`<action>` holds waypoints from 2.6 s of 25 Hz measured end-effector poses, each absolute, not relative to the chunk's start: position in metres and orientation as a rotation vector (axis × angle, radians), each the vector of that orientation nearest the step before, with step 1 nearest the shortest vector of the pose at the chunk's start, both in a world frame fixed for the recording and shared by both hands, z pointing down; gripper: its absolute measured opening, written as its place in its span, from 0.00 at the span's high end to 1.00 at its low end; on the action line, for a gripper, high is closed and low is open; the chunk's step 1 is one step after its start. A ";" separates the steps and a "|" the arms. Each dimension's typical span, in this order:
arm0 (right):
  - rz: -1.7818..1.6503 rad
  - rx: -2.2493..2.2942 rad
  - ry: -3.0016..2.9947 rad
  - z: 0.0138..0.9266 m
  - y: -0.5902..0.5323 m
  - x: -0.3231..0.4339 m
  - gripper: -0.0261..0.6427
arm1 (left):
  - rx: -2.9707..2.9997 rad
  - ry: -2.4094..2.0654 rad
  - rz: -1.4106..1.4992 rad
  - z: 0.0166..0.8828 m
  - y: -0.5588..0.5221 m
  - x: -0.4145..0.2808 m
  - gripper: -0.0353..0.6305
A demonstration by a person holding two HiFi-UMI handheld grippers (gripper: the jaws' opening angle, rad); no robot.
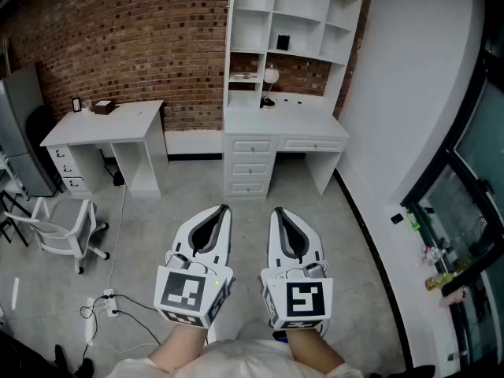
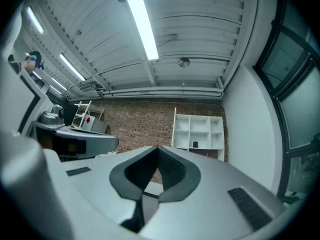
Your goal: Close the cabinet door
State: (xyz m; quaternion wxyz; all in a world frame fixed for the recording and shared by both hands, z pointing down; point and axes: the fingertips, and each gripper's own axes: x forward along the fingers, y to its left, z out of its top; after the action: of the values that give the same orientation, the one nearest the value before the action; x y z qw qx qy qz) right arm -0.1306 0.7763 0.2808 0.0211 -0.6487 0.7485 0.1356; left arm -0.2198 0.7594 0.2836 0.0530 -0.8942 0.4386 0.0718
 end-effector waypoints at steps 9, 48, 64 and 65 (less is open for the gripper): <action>0.434 -2.009 2.286 0.282 0.750 -0.118 0.93 | -2.698 1.314 0.195 0.288 0.735 -0.207 0.94; 0.446 -1.821 2.455 0.280 0.326 -0.068 0.93 | -2.633 1.491 0.207 0.283 0.325 -0.155 0.94; 0.481 -1.935 2.360 0.280 0.190 -0.088 0.93 | -2.653 1.349 0.178 0.285 0.175 -0.171 0.94; 0.484 -1.936 2.361 0.280 0.185 -0.089 0.93 | -2.657 1.351 0.181 0.286 0.170 -0.172 0.94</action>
State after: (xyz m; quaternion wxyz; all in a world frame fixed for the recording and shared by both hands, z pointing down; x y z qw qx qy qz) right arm -0.0887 0.1849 0.2802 0.0253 -0.6260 0.7635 0.1566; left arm -0.1716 0.1701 0.2857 0.0776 -0.8871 0.4509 0.0604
